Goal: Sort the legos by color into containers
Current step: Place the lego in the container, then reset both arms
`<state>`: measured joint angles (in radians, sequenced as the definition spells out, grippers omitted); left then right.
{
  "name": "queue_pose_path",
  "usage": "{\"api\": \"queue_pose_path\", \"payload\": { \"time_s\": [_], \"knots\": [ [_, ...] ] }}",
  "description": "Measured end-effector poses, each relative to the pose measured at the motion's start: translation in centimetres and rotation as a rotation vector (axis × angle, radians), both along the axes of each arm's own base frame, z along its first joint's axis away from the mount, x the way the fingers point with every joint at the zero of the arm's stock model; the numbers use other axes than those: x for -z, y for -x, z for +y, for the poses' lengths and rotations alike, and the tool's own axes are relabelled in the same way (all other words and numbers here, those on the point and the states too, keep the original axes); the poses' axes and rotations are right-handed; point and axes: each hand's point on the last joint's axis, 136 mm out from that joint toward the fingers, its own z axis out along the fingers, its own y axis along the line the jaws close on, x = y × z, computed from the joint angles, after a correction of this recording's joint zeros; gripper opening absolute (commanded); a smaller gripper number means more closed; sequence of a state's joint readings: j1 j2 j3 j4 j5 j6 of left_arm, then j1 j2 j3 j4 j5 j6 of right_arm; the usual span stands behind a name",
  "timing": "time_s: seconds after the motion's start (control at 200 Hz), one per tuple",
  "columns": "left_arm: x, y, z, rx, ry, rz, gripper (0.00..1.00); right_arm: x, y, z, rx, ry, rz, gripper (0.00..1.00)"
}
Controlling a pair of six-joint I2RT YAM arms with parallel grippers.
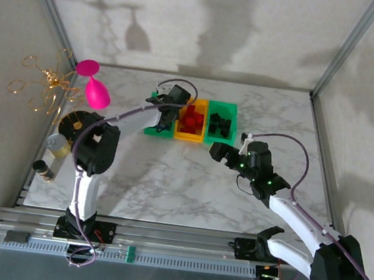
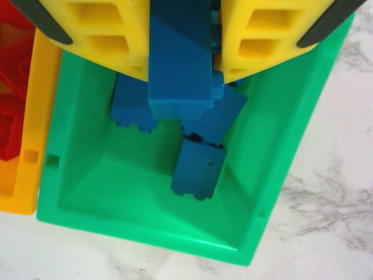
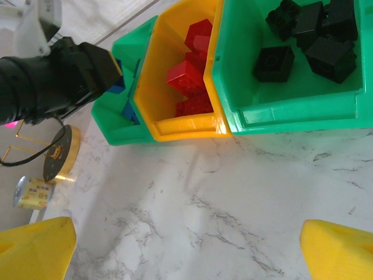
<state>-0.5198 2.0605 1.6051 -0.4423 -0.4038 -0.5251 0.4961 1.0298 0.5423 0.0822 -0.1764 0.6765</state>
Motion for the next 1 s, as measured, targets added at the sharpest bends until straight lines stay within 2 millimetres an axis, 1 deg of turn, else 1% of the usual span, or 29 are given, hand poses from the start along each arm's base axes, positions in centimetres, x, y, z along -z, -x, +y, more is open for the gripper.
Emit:
{"api": "queue_pose_path", "payload": {
  "time_s": [0.125, 0.2, 0.32, 0.421, 0.491, 0.621, 0.671, 0.731, 0.776, 0.841, 0.881, 0.946, 1.001],
  "knots": [
    [0.3, -0.5, 0.0, 0.012, -0.006, 0.011, 0.43, 0.0, 0.0, -0.2, 0.000, -0.001, -0.002, 0.99],
    [0.2, -0.6, 0.1, 0.014, -0.010, 0.010, 0.48, -0.2, 0.0, -0.5, 0.007, -0.003, -0.010, 0.99],
    [-0.1, -0.4, 0.2, 0.018, -0.008, 0.008, 0.52, -0.6, -0.2, -0.9, 0.018, -0.007, -0.025, 0.99],
    [-1.8, 0.5, 0.5, 0.024, 0.016, -0.012, 0.58, -0.6, -0.4, -1.2, 0.028, -0.006, -0.025, 0.99],
    [-3.9, 1.8, 1.0, 0.032, 0.047, -0.046, 0.63, -0.6, -0.5, -1.4, 0.035, 0.000, -0.027, 0.99],
    [-9.1, 5.2, 2.5, 0.038, 0.140, -0.175, 0.78, -0.8, -0.7, -2.2, 0.058, 0.023, -0.046, 0.99],
    [-11.2, 7.0, 3.4, 0.045, 0.175, -0.230, 0.87, -1.0, -1.0, -2.9, 0.082, 0.037, -0.062, 0.99],
    [-13.2, 8.7, 4.3, 0.042, 0.216, -0.297, 0.98, -1.2, -1.4, -4.0, 0.123, 0.062, -0.079, 0.98],
    [-14.3, 10.0, 5.1, 0.040, 0.239, -0.342, 1.00, -1.3, -1.8, -5.1, 0.162, 0.090, -0.093, 0.99],
    [-15.2, 12.0, 6.5, 0.026, 0.259, -0.403, 1.00, -1.6, -2.5, -7.0, 0.237, 0.134, -0.121, 0.99],
    [-15.3, 13.1, 7.5, 0.013, 0.261, -0.435, 1.00, -1.9, -2.9, -8.4, 0.289, 0.165, -0.141, 0.99],
    [-15.0, 14.9, 9.4, -0.020, 0.241, -0.482, 1.00, -2.6, -3.5, -10.8, 0.384, 0.224, -0.180, 0.99],
    [-14.1, 16.2, 11.3, -0.068, 0.203, -0.521, 1.00, -3.2, -3.9, -12.8, 0.466, 0.284, -0.219, 0.99]
  ]
}}
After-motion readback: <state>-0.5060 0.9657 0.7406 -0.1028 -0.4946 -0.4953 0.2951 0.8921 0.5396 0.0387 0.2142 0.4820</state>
